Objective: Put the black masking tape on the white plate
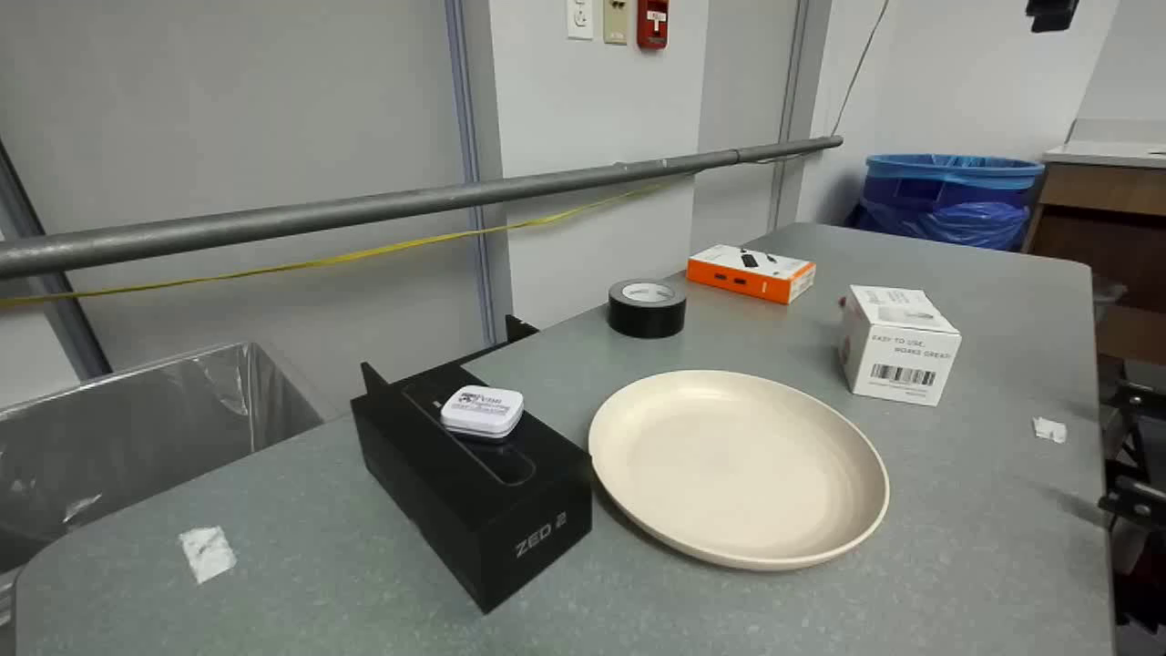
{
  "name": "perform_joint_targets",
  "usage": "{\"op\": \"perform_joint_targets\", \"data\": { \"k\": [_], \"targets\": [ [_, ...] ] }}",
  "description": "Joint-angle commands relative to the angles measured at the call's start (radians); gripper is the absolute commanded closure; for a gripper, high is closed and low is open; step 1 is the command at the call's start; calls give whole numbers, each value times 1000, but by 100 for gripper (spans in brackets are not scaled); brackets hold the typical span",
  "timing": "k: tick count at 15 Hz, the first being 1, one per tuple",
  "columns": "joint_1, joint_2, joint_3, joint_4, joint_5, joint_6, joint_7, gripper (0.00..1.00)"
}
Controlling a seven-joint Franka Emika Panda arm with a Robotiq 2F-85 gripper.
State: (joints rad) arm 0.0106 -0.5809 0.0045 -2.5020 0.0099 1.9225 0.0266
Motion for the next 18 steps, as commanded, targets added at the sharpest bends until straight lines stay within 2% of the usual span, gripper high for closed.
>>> {"op": "perform_joint_targets", "data": {
  "k": [1, 15, 17, 18],
  "targets": [
    [-3, 1, 2, 2, 1, -2, -1, 0],
    [-3, 2, 2, 2, 1, -2, -1, 0],
    [-3, 7, 6, -9, 0, 49, 4, 0],
    [-7, 31, 17, -13, -7, 116, 25, 0]
  ]
}}
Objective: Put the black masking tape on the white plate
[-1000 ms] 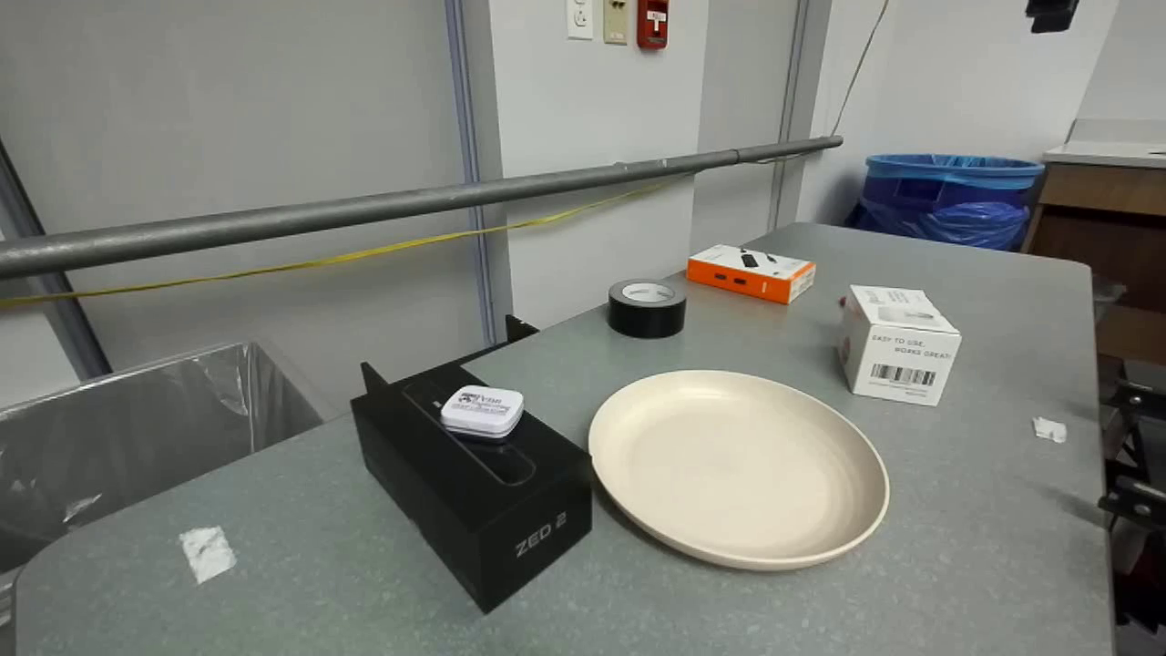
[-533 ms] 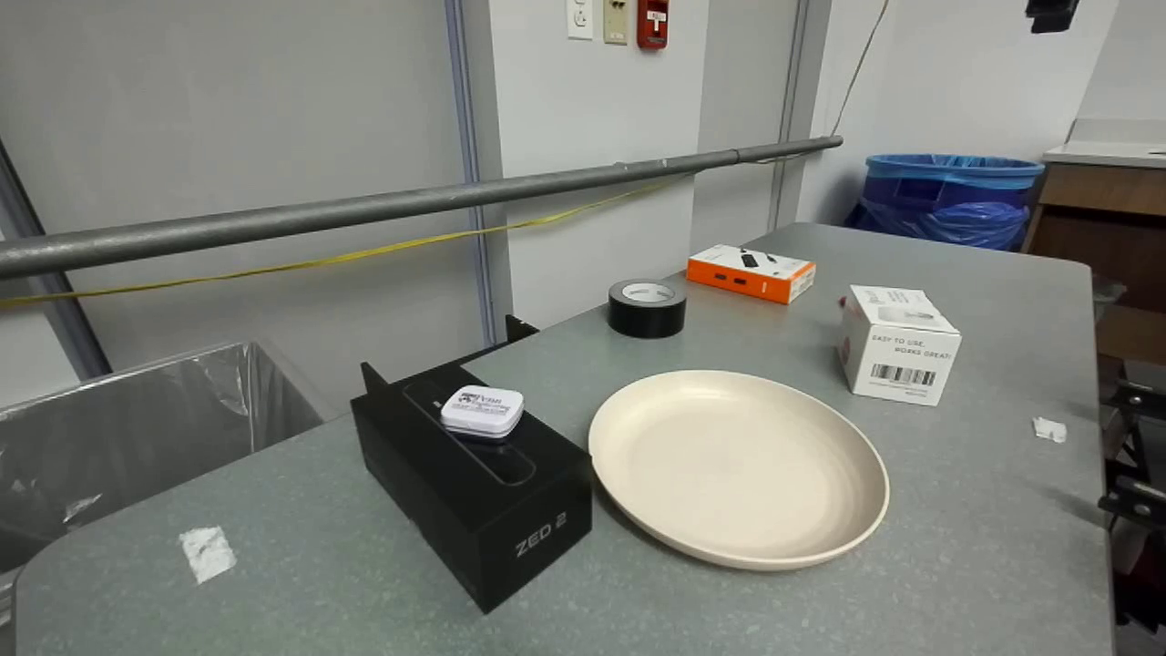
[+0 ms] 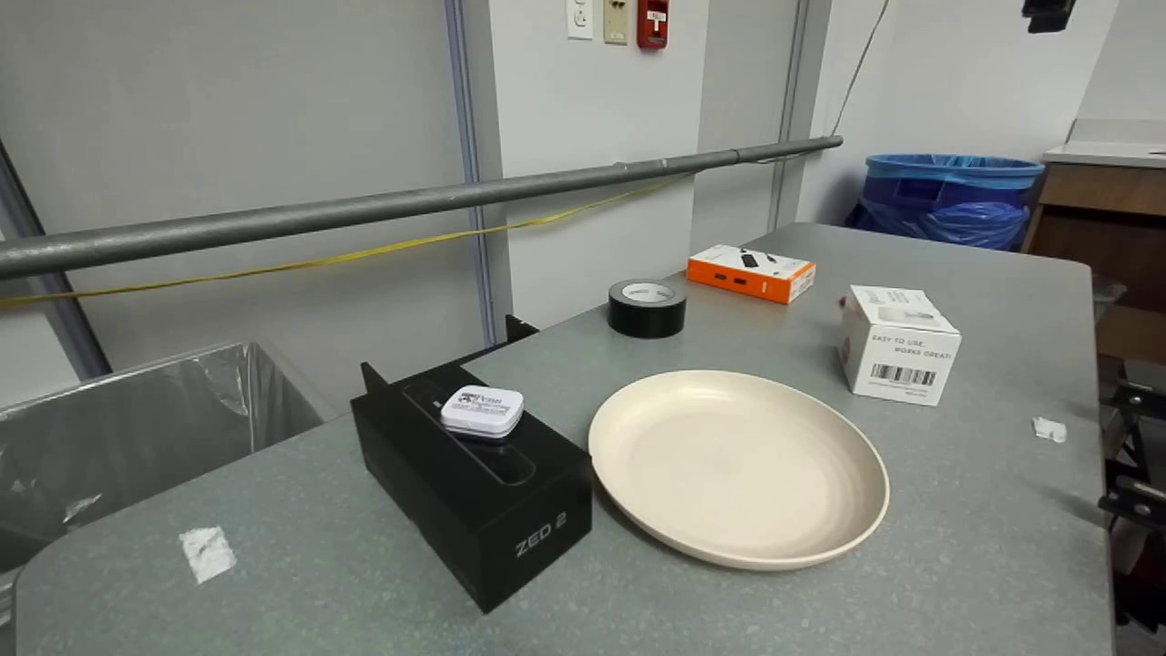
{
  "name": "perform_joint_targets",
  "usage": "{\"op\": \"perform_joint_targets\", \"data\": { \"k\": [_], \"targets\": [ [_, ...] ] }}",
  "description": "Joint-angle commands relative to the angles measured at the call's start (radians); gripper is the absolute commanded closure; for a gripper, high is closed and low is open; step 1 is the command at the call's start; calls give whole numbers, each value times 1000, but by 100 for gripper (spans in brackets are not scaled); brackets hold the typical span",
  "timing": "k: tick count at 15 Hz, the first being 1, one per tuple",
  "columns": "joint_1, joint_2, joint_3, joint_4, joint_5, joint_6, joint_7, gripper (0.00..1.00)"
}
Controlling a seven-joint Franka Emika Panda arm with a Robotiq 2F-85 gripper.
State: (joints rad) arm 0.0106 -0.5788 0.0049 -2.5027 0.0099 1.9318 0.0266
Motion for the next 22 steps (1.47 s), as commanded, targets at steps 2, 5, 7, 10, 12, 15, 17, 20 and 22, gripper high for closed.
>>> {"op": "perform_joint_targets", "data": {
  "k": [2, 5, 7, 10, 12, 15, 17, 20, 22],
  "targets": [
    [3, 99, 23, -3, 15, 222, 41, 0],
    [13, 237, 45, 38, 23, 365, 61, 0],
    [12, 336, 62, 88, 10, 432, 84, 0],
    [4, 458, 73, 189, -6, 435, 134, 0],
    [13, 396, 60, 116, 5, 444, 94, 0],
    [13, 398, 59, 112, 5, 444, 94, 0],
    [13, 391, 60, 112, 5, 443, 94, 0],
    [-1, 446, 71, 130, -57, 495, 147, 0],
    [-2, 504, 57, 172, -47, 488, 142, 0]
  ]
}}
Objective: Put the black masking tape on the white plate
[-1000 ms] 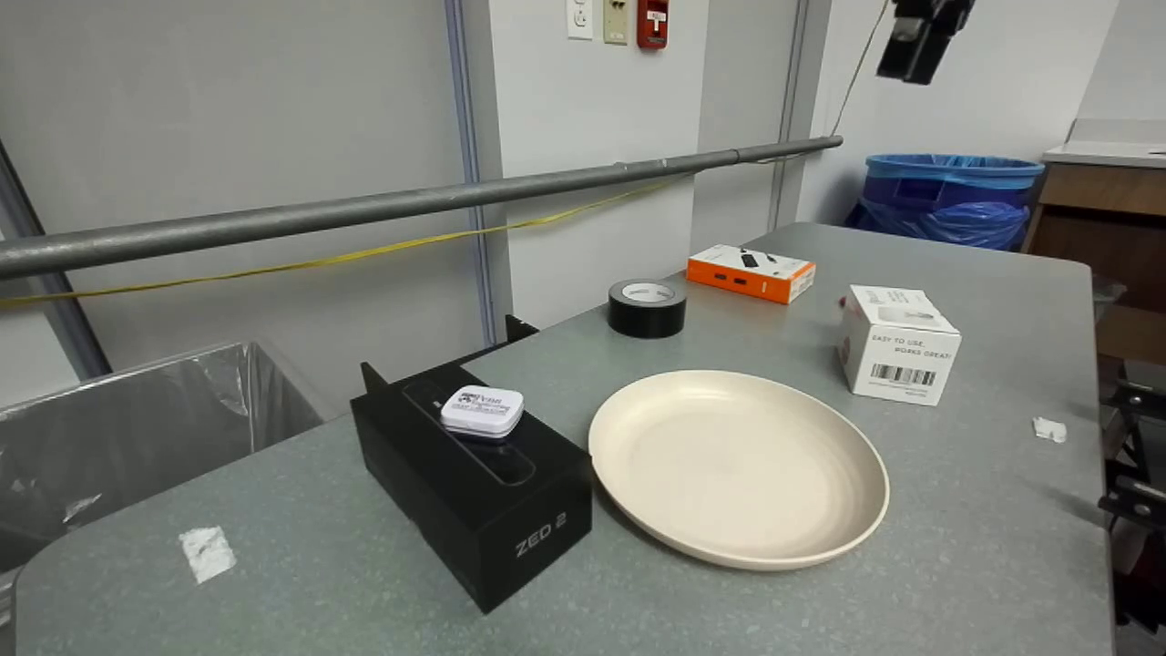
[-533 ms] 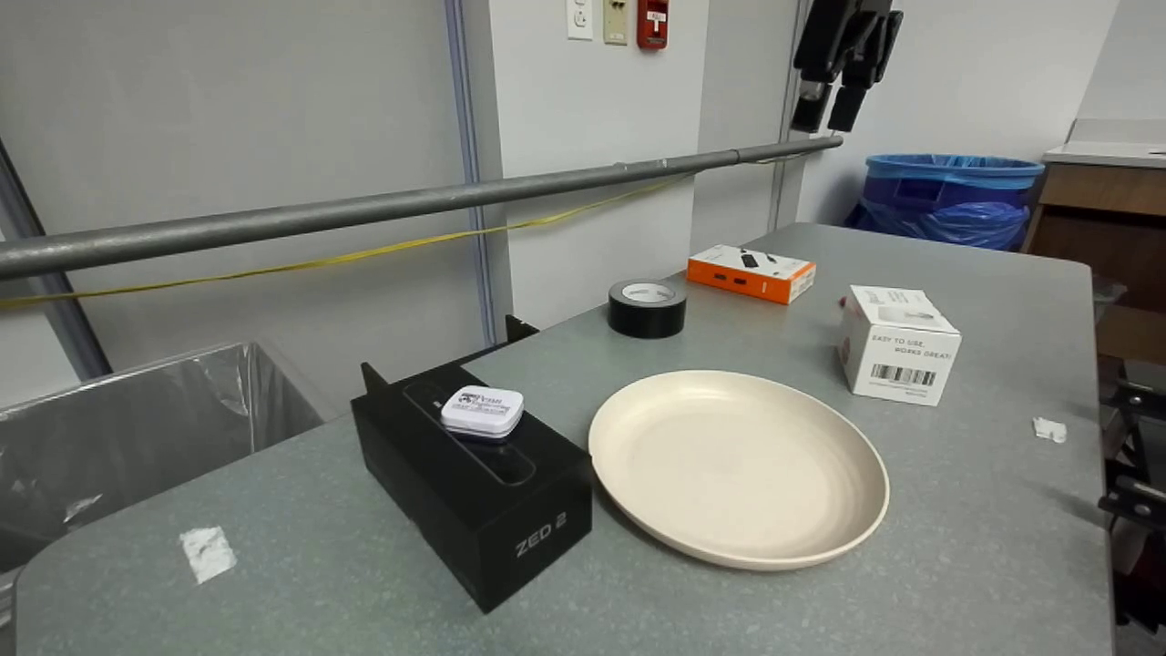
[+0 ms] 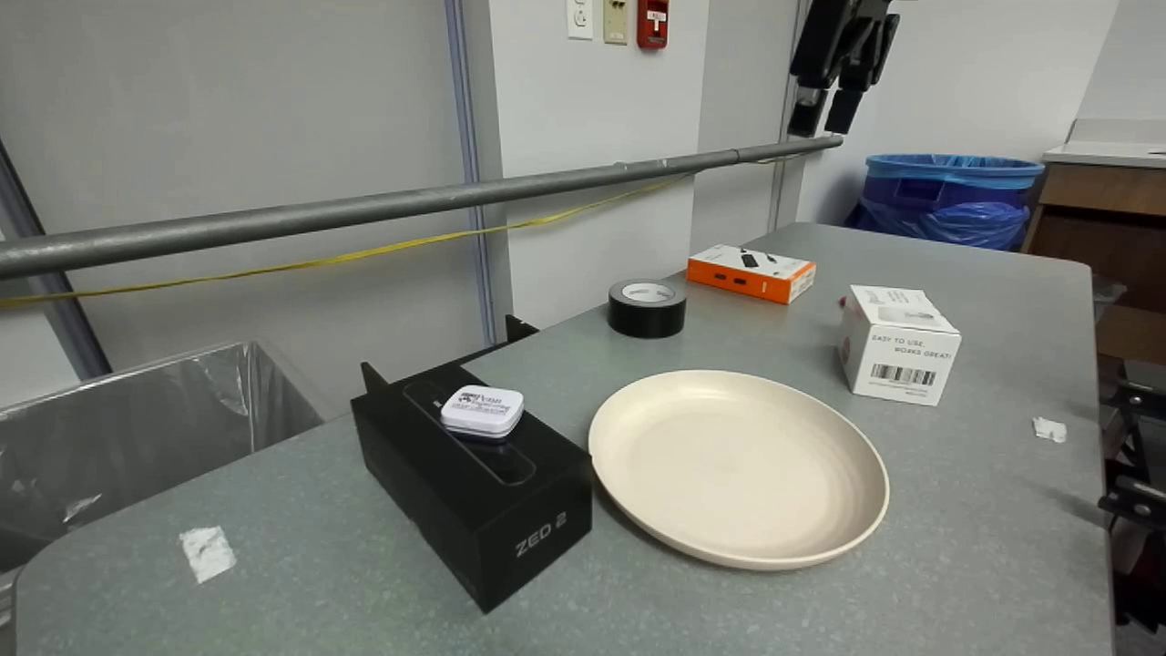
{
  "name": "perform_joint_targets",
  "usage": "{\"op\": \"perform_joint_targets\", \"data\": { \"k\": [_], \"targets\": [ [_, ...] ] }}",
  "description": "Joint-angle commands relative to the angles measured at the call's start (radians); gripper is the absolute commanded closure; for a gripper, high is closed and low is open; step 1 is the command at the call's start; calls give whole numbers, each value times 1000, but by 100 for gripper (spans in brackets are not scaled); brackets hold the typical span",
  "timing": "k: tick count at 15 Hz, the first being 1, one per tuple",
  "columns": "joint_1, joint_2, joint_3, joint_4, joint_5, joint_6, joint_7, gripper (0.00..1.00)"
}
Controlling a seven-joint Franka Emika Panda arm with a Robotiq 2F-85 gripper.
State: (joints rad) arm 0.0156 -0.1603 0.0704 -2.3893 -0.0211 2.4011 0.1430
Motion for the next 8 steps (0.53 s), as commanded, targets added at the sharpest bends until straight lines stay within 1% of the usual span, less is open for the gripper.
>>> {"op": "perform_joint_targets", "data": {
  "k": [1, 2, 3, 5, 7, 8],
  "targets": [
    [-11, 113, -12, 74, -26, 45, 41, 0],
    [-11, 146, -19, 98, -16, 52, 38, 0],
    [-15, 184, -25, 121, -30, 80, 54, 0],
    [-22, 274, -44, 178, -67, 148, 118, 0],
    [-16, 359, -72, 238, -83, 198, 163, 0],
    [-12, 403, -84, 275, -70, 204, 168, 0]
  ]
}}
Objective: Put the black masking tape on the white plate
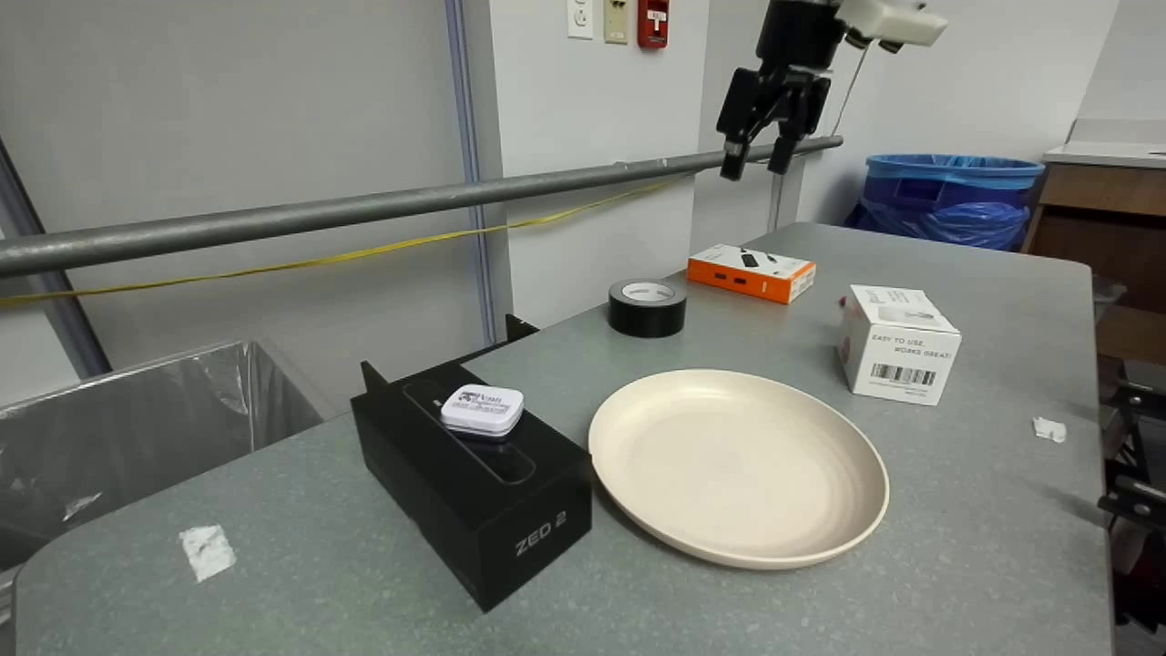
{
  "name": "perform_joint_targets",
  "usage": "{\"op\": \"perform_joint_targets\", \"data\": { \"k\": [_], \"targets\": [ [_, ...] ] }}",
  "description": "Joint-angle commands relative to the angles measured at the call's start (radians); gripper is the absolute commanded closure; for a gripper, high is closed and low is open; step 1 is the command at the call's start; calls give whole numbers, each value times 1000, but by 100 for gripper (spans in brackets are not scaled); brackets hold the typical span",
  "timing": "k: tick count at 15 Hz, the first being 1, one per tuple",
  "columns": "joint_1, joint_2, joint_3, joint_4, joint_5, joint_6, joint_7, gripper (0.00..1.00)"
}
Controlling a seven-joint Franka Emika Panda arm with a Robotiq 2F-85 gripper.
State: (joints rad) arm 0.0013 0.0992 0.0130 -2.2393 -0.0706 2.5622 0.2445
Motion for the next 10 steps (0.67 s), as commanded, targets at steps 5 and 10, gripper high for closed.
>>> {"op": "perform_joint_targets", "data": {
  "k": [5, 10],
  "targets": [
    [16, 193, -62, 155, 13, 30, 67, 0],
    [19, 236, -66, 201, 27, 28, 76, 0]
  ]
}}
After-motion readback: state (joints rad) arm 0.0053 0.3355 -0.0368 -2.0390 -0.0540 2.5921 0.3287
